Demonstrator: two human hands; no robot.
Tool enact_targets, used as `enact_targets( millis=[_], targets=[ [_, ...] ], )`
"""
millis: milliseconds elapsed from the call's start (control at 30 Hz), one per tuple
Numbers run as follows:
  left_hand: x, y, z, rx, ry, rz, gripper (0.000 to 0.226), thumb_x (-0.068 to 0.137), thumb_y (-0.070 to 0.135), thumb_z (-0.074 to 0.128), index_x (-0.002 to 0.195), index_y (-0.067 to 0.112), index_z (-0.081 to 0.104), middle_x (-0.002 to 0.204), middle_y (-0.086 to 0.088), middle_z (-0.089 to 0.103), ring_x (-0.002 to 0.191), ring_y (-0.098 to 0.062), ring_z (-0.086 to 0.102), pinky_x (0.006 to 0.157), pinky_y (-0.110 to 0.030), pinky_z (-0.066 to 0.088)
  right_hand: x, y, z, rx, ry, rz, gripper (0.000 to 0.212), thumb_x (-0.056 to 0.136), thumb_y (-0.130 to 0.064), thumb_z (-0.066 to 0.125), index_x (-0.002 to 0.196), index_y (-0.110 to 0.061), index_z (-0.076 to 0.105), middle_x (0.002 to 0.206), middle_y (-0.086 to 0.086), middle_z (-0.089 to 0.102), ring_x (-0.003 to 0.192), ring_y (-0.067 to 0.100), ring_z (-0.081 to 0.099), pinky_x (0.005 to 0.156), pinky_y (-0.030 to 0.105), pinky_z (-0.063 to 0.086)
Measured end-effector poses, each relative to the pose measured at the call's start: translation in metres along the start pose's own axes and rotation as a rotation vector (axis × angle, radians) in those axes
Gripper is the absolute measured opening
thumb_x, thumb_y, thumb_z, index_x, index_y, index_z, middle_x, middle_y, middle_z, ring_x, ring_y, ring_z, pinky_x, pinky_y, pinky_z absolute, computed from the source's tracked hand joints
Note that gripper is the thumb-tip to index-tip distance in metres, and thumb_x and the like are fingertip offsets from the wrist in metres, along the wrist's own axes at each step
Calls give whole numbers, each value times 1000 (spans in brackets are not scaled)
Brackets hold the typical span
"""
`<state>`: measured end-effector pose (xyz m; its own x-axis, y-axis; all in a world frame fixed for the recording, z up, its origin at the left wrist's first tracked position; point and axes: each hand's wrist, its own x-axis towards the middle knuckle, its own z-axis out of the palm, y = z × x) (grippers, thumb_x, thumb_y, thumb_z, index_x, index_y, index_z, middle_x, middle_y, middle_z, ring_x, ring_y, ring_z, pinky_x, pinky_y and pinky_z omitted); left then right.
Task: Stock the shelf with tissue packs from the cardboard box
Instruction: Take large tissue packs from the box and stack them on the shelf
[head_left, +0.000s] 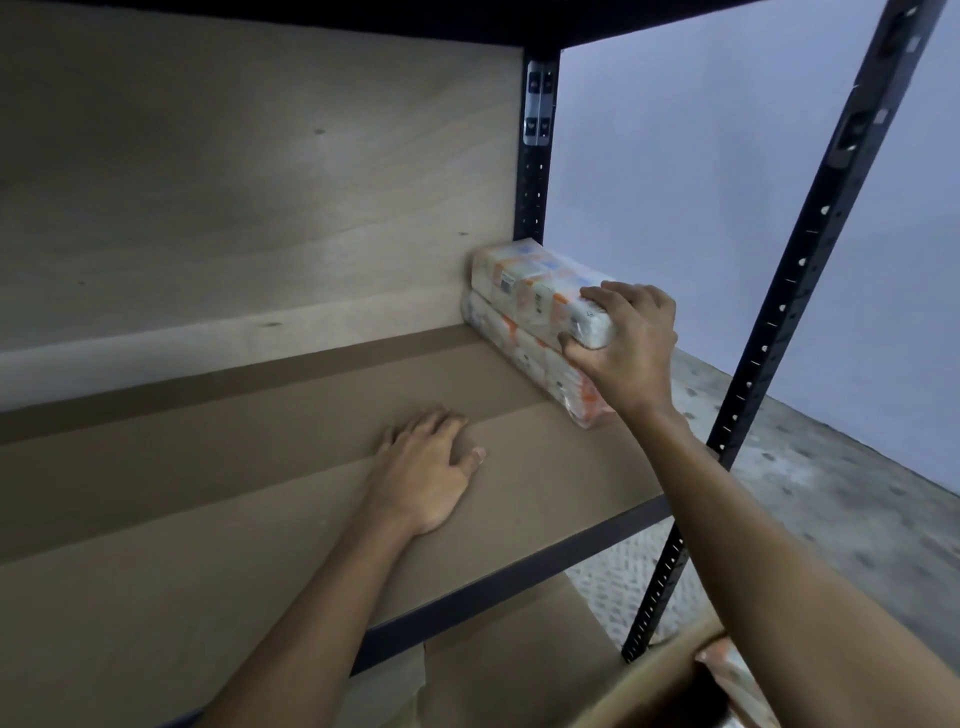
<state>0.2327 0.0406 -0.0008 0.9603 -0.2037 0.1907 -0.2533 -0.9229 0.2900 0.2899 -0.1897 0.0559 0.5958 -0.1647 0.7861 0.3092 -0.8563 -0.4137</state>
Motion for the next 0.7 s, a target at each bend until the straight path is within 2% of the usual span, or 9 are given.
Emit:
enact_targets(
  millis=[133,300,567,700],
  targets=[
    [0,-1,1,-3,8,1,53,96,53,36,145,31,35,156,6,28,144,-16,22,119,-40,11,6,5,8,-8,-33,1,53,66,-46,70,115,-27,63,124,-1,57,123,26,37,89,40,43],
    [0,-1,2,-2,10,2,53,96,53,35,145,32,35,157,6,27,144,-15,21,119,-42,11,7,9,13,32,-34,-5,53,66,-48,68,114,-28,63,124,-2,57,123,27,38,93,31,35],
    [2,-2,4,10,23,6,53,95,54,35,143,32,36,156,6,30,144,-14,23,118,-44,14,3,9,12,63,-67,14,59,65,-54,62,119,-31,58,131,-3,50,129,23,30,98,45,37],
    [2,-3,4,9,19,4,54,95,55,35,143,32,36,155,6,30,143,-15,24,118,-44,14,1,8,8,34,-102,20,65,63,-58,60,123,-31,55,135,-4,46,135,24,24,99,47,37]
  ],
)
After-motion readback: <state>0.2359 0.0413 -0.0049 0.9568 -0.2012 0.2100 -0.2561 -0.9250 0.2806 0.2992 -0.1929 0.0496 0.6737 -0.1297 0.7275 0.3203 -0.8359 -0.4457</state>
